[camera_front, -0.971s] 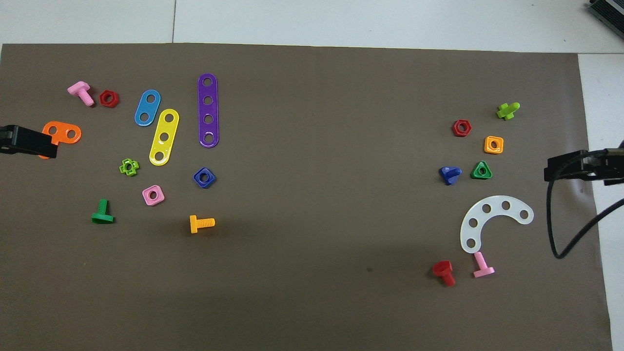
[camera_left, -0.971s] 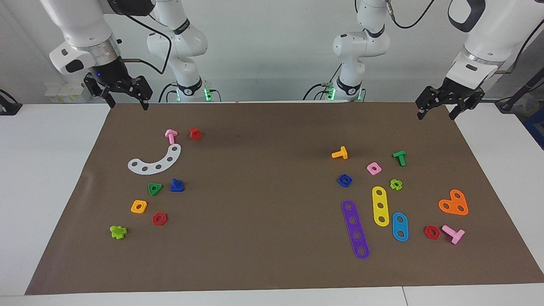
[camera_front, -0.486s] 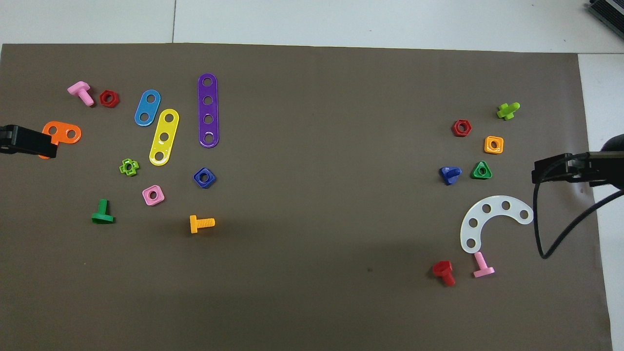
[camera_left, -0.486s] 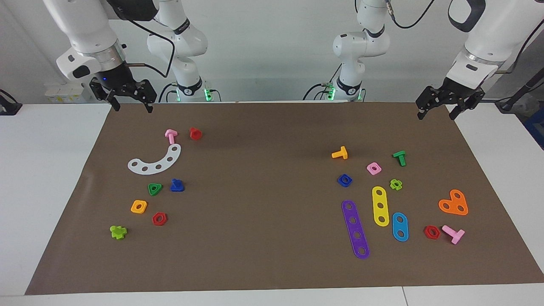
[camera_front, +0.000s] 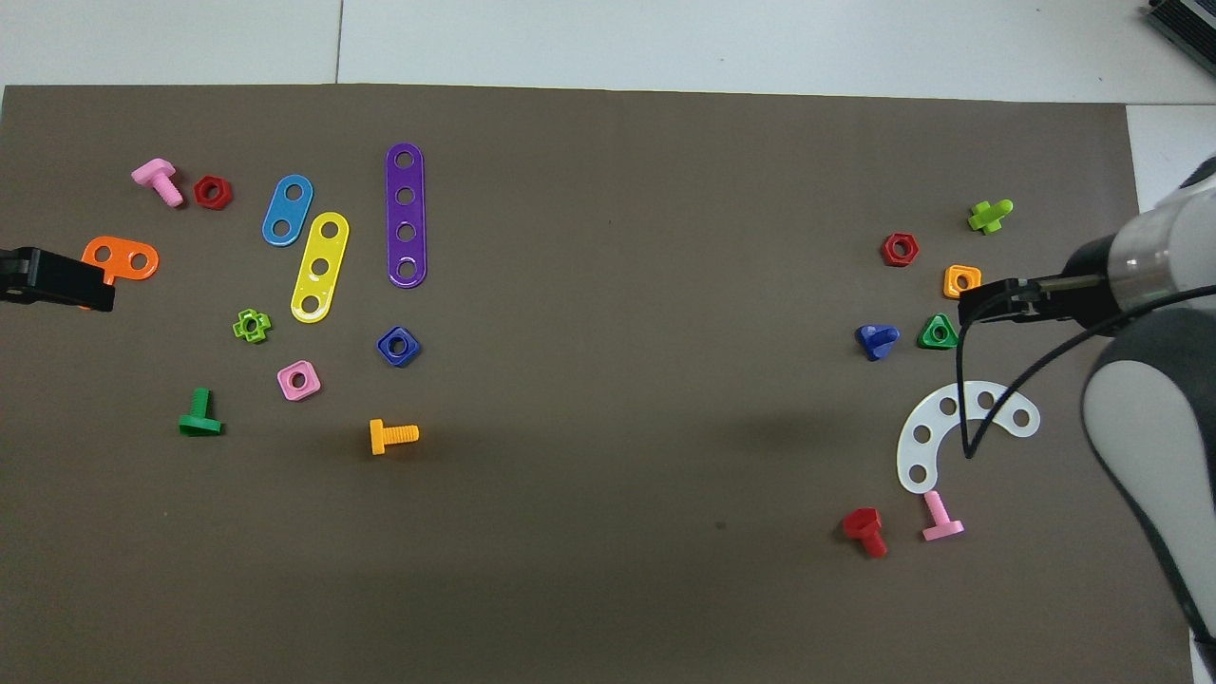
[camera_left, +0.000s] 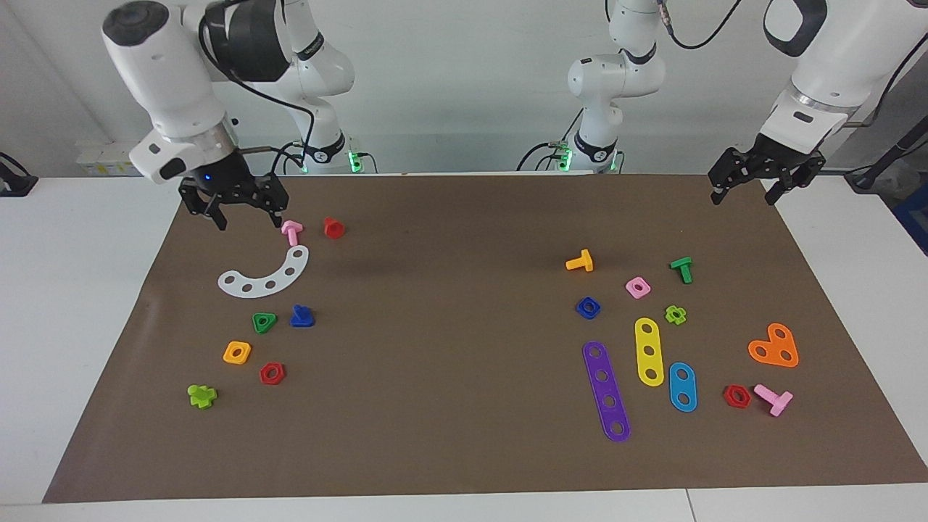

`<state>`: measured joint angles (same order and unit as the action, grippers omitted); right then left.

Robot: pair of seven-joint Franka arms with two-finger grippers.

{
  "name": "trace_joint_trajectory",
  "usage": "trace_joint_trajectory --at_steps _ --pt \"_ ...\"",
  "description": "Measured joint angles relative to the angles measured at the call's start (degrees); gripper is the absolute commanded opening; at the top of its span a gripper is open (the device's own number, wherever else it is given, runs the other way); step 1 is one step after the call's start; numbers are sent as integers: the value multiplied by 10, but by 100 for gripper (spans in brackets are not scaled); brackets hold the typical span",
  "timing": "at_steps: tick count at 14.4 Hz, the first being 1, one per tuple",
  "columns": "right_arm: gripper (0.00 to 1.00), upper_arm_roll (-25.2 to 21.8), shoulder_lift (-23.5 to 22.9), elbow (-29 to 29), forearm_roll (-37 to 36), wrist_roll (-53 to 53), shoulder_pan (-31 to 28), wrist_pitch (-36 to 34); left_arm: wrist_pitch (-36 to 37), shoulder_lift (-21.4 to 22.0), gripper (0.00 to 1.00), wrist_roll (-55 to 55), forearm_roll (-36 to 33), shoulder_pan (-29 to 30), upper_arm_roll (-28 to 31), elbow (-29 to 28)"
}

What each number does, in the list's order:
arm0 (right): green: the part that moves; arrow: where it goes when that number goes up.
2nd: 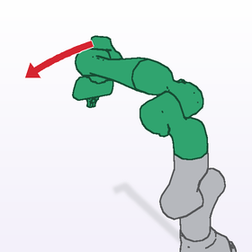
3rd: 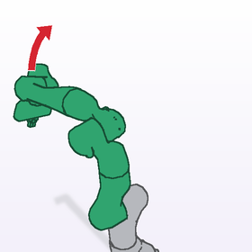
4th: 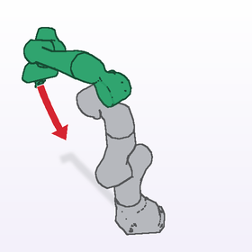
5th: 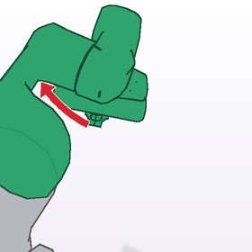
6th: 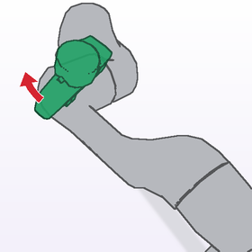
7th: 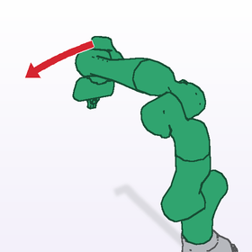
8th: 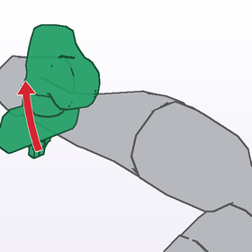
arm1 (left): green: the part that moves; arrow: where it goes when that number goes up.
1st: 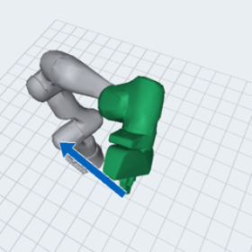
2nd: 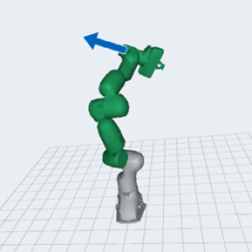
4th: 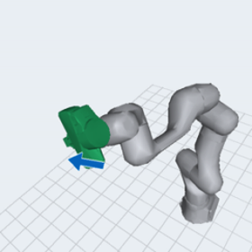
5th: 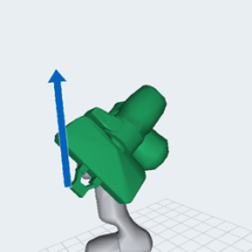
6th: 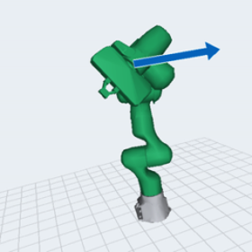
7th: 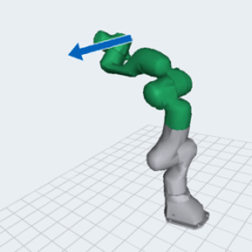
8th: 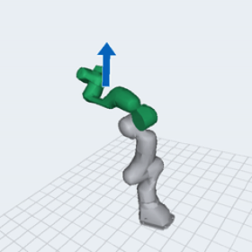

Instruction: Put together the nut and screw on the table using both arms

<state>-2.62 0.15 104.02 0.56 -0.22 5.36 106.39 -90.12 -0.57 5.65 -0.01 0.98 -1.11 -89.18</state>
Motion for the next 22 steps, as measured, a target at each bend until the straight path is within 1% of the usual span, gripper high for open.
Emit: trace_joint_trajectory --at_steps 4,6,7,8,9,10,12,13,14,16,18,19,20,22 --pt "100 0 -63 78 12 -32 15 147 -13 13 100 0 0 -1 -3 -32" --pt "100 0 -91 108 17 -57 15 211 -54 28 100 0 0 -5 -5 -76" --pt "100 0 -102 119 17 -65 15 234 -78 37 98 0 0 -10 -6 -102" --pt "98 0 -111 131 17 -71 15 258 -100 44 95 -1 0 -18 -7 -127" --pt "94 0 -117 143 17 -72 15 279 -117 47 95 -2 0 -26 -8 -146" --pt "89 0 -120 155 17 -72 15 294 -134 47 94 -4 0 -36 -8 -160" --pt "73 0 -120 172 17 -78 11 303 -179 39 91 -7 0 -60 -9 -186" --pt "64 0 -120 178 17 -85 9 310 -206 30 91 -8 0 -72 -10 -198" --pt "57 -1 -120 182 18 -89 6 319 -233 17 90 -8 0 -83 -10 -208" --pt "56 -1 -120 188 18 -91 3 330 -276 -16 89 6 0 -102 -11 -216" --pt "52 -1 -120 193 18 -91 3 344 -310 -44 84 53 0 -113 -12 -223" --pt "51 -1 -120 195 18 -91 3 347 -325 -51 84 85 0 -115 -12 -231" --pt "46 -1 -120 196 18 -91 3 348 -337 -54 84 118 0 -116 -12 -241" --pt "45 -1 -121 197 18 -91 3 350 -357 -61 84 156 0 -120 -12 -259"
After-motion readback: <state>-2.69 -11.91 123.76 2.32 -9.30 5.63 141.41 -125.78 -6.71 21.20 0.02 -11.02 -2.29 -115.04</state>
